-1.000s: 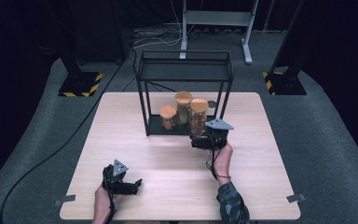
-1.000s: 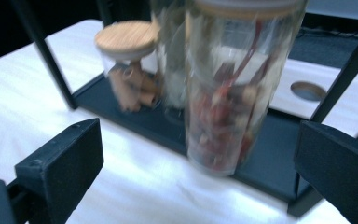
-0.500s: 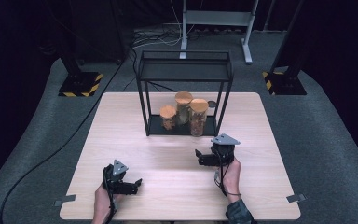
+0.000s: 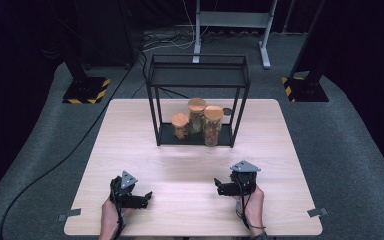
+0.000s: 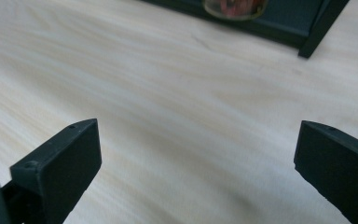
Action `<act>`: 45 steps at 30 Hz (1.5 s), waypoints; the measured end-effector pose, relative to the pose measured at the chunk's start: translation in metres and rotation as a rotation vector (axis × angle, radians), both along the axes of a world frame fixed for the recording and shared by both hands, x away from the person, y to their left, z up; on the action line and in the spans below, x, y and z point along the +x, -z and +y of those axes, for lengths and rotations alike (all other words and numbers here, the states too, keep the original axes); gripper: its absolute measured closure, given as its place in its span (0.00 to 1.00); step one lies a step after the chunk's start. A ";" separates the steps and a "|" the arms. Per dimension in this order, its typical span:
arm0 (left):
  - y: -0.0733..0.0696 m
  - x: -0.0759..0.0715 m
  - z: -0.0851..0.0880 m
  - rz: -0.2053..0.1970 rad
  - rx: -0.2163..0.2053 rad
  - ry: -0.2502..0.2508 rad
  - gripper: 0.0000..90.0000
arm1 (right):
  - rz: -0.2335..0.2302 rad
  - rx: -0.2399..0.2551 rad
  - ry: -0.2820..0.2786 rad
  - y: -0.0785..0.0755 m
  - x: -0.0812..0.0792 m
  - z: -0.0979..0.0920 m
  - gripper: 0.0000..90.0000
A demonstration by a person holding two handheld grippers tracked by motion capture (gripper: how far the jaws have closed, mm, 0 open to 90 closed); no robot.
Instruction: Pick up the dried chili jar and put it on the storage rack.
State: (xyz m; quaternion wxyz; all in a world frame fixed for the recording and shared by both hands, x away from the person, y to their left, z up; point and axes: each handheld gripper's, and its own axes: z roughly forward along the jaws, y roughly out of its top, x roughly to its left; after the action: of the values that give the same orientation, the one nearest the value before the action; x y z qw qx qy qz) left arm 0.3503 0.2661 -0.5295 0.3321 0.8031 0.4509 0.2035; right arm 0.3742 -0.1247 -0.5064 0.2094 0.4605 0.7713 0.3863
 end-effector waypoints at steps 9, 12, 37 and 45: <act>0.000 0.000 0.000 0.000 0.001 -0.003 0.01 | 0.033 -0.005 0.009 0.019 -0.007 -0.007 0.00; 0.000 0.000 0.000 0.001 0.001 -0.003 0.01 | 0.030 -0.013 0.005 0.019 -0.007 -0.007 0.00; 0.000 0.000 0.000 -0.001 0.001 -0.004 0.01 | 0.050 -0.111 -0.027 0.021 -0.006 0.003 0.00; 0.000 -0.001 -0.001 -0.008 0.006 -0.004 0.01 | 0.050 -0.116 -0.025 0.021 -0.006 0.003 0.00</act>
State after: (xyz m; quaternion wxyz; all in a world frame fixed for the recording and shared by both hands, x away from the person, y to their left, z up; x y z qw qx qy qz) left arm 0.3495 0.2653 -0.5295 0.3312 0.8022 0.4507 0.2088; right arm 0.3677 -0.1213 -0.5278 0.2114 0.4475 0.8031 0.3319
